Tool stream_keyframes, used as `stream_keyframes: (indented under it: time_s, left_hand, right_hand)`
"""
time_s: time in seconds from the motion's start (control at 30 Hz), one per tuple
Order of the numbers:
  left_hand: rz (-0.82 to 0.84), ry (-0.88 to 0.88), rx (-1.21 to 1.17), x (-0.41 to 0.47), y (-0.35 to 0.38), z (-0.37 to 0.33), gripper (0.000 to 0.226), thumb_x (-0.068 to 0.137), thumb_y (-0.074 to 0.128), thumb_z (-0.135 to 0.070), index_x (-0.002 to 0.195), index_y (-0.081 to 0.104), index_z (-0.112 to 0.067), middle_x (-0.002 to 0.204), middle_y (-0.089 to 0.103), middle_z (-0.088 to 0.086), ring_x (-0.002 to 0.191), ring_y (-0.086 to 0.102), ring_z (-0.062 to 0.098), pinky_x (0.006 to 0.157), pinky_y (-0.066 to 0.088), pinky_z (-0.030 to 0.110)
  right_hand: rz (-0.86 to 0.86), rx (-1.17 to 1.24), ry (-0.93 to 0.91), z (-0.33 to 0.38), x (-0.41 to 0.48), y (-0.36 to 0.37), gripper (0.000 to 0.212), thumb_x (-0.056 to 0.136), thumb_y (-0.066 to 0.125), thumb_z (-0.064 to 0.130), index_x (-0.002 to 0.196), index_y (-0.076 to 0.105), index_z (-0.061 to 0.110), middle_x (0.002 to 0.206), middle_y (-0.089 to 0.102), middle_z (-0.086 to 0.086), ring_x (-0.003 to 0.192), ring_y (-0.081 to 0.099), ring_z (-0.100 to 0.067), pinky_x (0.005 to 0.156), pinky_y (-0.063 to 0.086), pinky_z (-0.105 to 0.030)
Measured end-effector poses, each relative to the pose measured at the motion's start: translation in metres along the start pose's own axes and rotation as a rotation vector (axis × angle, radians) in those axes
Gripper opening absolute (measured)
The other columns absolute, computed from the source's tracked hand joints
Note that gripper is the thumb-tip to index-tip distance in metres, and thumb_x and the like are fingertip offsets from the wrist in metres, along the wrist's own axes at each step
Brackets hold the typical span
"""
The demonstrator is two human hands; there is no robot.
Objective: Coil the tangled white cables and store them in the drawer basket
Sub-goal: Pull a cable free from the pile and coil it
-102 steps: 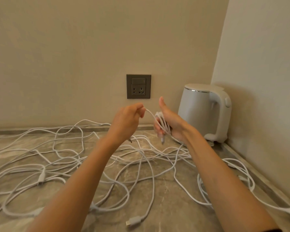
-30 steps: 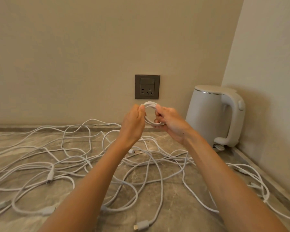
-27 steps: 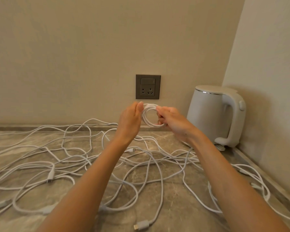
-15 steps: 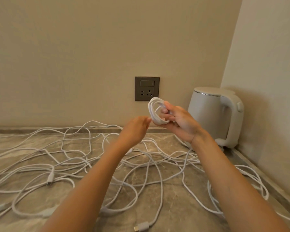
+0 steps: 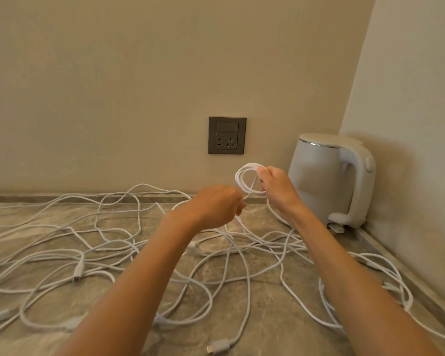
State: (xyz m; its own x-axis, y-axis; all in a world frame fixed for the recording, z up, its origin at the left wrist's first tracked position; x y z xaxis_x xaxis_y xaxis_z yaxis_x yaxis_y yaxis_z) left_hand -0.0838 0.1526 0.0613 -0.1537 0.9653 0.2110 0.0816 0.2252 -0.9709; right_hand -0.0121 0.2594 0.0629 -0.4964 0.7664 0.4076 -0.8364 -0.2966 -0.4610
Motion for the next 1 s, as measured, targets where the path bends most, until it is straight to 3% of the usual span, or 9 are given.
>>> stream_keyframes:
  time_s: [0.13, 0.23, 0.33, 0.47, 0.6, 0.73, 0.8, 0.9, 1.0]
  left_hand:
    - [-0.178, 0.037, 0.021, -0.001, -0.013, 0.004, 0.017, 0.096, 0.045, -0.014, 0.094, 0.062, -0.015, 0.099, 0.066, 0.004, 0.079, 0.053, 0.018, 0.068, 0.036, 0.026]
    - [-0.313, 0.031, 0.006, -0.003, -0.019, 0.010, 0.017, 0.094, 0.045, -0.011, 0.091, 0.062, -0.013, 0.094, 0.066, 0.006, 0.083, 0.057, 0.023, 0.067, 0.037, 0.027]
    - [-0.412, -0.004, -0.073, -0.004, -0.023, 0.019, 0.019, 0.095, 0.044, -0.010, 0.085, 0.061, -0.010, 0.088, 0.065, 0.009, 0.077, 0.055, 0.022, 0.066, 0.037, 0.027]
    - [-0.507, -0.024, -0.123, -0.009, -0.026, 0.026, 0.022, 0.096, 0.047, -0.016, 0.082, 0.061, -0.005, 0.086, 0.065, 0.012, 0.071, 0.051, 0.022, 0.060, 0.027, 0.024]
    - [-0.516, -0.084, -0.193, -0.009, -0.029, 0.033, 0.028, 0.096, 0.045, -0.019, 0.085, 0.062, 0.002, 0.087, 0.067, 0.015, 0.076, 0.056, 0.027, 0.063, 0.031, 0.027]
    - [-0.460, -0.150, -0.322, -0.007, -0.028, 0.041, 0.026, 0.094, 0.050, -0.015, 0.079, 0.063, 0.001, 0.072, 0.057, -0.004, 0.056, 0.048, 0.006, 0.051, 0.034, 0.016]
    - [-0.450, -0.182, -0.428, -0.008, -0.028, 0.047, 0.026, 0.089, 0.059, -0.022, 0.068, 0.059, -0.006, 0.058, 0.053, -0.006, 0.044, 0.043, 0.001, 0.040, 0.035, 0.013]
    - [-0.462, -0.200, -0.545, -0.007, -0.028, 0.054, 0.034, 0.086, 0.062, -0.030, 0.063, 0.056, -0.007, 0.051, 0.048, 0.004, 0.044, 0.037, 0.011, 0.047, 0.032, 0.025]
    - [-0.398, -0.205, -0.728, -0.005, -0.023, 0.054, 0.038, 0.089, 0.058, -0.030, 0.058, 0.055, -0.008, 0.045, 0.046, -0.003, 0.042, 0.036, 0.008, 0.045, 0.030, 0.022]
  right_hand:
    - [0.145, -0.167, -0.102, 0.004, -0.005, 0.013, 0.028, 0.100, 0.037, 0.021, 0.076, 0.047, 0.011, 0.071, 0.044, -0.002, 0.072, 0.039, -0.020, 0.064, 0.029, -0.033]
    - [0.240, -0.167, -0.179, 0.011, -0.010, 0.020, 0.025, 0.100, 0.039, 0.021, 0.081, 0.049, 0.008, 0.072, 0.044, -0.003, 0.071, 0.038, -0.019, 0.063, 0.029, -0.032]
    - [0.352, -0.122, -0.221, 0.020, -0.017, 0.028, 0.026, 0.100, 0.040, 0.026, 0.090, 0.058, 0.010, 0.073, 0.048, 0.007, 0.067, 0.043, -0.009, 0.065, 0.036, -0.028]
    - [0.457, -0.113, -0.246, 0.027, -0.024, 0.036, 0.028, 0.101, 0.036, 0.023, 0.093, 0.059, 0.009, 0.078, 0.053, 0.004, 0.068, 0.045, -0.005, 0.069, 0.039, -0.026]
    - [0.544, -0.093, -0.227, 0.027, -0.028, 0.037, 0.031, 0.102, 0.037, 0.022, 0.072, 0.046, 0.019, 0.069, 0.043, 0.006, 0.062, 0.039, -0.006, 0.060, 0.035, -0.017]
    - [0.633, -0.036, -0.170, 0.022, -0.031, 0.042, 0.033, 0.102, 0.037, 0.022, 0.070, 0.047, 0.018, 0.067, 0.043, 0.005, 0.061, 0.039, -0.006, 0.062, 0.034, -0.018]
    - [0.696, 0.081, -0.119, 0.019, -0.031, 0.043, 0.031, 0.101, 0.039, 0.020, 0.072, 0.050, 0.016, 0.062, 0.042, 0.006, 0.058, 0.039, -0.005, 0.064, 0.035, -0.017]
    - [0.788, 0.359, -0.043, 0.019, -0.032, 0.041, 0.023, 0.099, 0.040, 0.014, 0.083, 0.056, 0.008, 0.055, 0.046, 0.010, 0.053, 0.041, -0.002, 0.062, 0.037, -0.016]
    - [0.897, 0.564, -0.016, 0.023, -0.035, 0.038, 0.016, 0.094, 0.046, 0.012, 0.093, 0.057, 0.000, 0.059, 0.051, 0.006, 0.051, 0.040, -0.001, 0.058, 0.038, -0.014]
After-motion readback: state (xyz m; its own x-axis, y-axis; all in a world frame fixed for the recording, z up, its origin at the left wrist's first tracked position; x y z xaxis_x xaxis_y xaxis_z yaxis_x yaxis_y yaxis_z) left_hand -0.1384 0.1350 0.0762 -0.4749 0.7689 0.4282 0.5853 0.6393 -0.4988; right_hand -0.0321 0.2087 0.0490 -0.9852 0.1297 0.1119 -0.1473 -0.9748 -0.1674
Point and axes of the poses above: each hand's wrist, its own x-axis towards the middle knuckle, its own y-axis out of the palm, z = x × y, the point moved 5 cm from there along x, towards the middle knuckle
